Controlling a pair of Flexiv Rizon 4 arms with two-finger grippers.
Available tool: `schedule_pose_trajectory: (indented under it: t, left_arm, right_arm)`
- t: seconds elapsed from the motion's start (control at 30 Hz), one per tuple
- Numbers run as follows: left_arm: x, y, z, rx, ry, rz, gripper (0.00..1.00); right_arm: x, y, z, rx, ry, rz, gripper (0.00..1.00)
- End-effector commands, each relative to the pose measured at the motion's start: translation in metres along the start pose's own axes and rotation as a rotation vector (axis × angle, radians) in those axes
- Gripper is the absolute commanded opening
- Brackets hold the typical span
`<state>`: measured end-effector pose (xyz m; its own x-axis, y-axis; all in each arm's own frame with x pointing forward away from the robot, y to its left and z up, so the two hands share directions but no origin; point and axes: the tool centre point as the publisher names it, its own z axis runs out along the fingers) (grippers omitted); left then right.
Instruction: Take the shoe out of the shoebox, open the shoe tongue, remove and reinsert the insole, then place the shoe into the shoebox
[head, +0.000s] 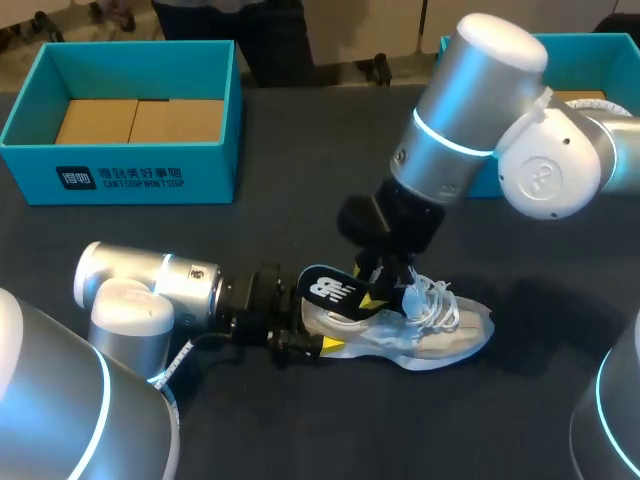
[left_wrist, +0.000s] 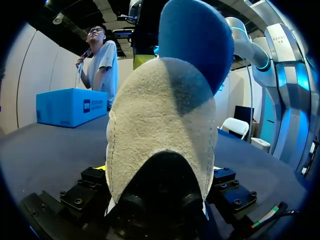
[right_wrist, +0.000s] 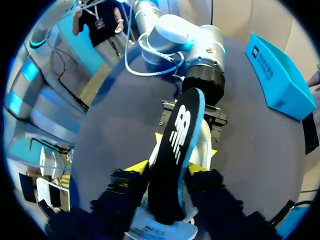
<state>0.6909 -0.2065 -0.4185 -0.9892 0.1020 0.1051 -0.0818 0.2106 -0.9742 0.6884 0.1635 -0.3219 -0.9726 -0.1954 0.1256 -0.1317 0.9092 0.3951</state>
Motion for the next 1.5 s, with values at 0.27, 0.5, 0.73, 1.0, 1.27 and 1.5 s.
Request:
schedule_pose_trajectory:
  t: [0.27, 0.5, 0.73, 1.0, 1.27, 1.5]
  left_arm:
    - [0.000, -0.001, 0.001, -0.002, 0.001, 0.000, 0.00]
    - [0.000, -0.001, 0.001, -0.002, 0.001, 0.000, 0.00]
    - [0.000, -0.001, 0.001, -0.002, 0.001, 0.000, 0.00]
    - [0.000, -0.001, 0.001, -0.002, 0.001, 0.000, 0.00]
    - [0.000, -0.001, 0.001, -0.002, 0.001, 0.000, 0.00]
    - [0.000, -0.001, 0.001, -0.002, 0.001, 0.000, 0.00]
  right_arm:
    - [-0.006, -0.009, 0.010, -0.070, 0.031, 0.160, 0.49]
    - [-0.012, -0.011, 0.017, -0.093, 0.084, 0.230, 0.47]
    - [-0.013, -0.009, 0.014, -0.097, 0.095, 0.249, 0.49]
    - [-0.018, -0.004, 0.018, -0.090, 0.148, 0.251, 0.55]
    - [-0.023, -0.002, 0.019, -0.094, 0.185, 0.259, 0.66]
    - [-0.019, 0.000, 0.027, -0.102, 0.227, 0.270, 0.61]
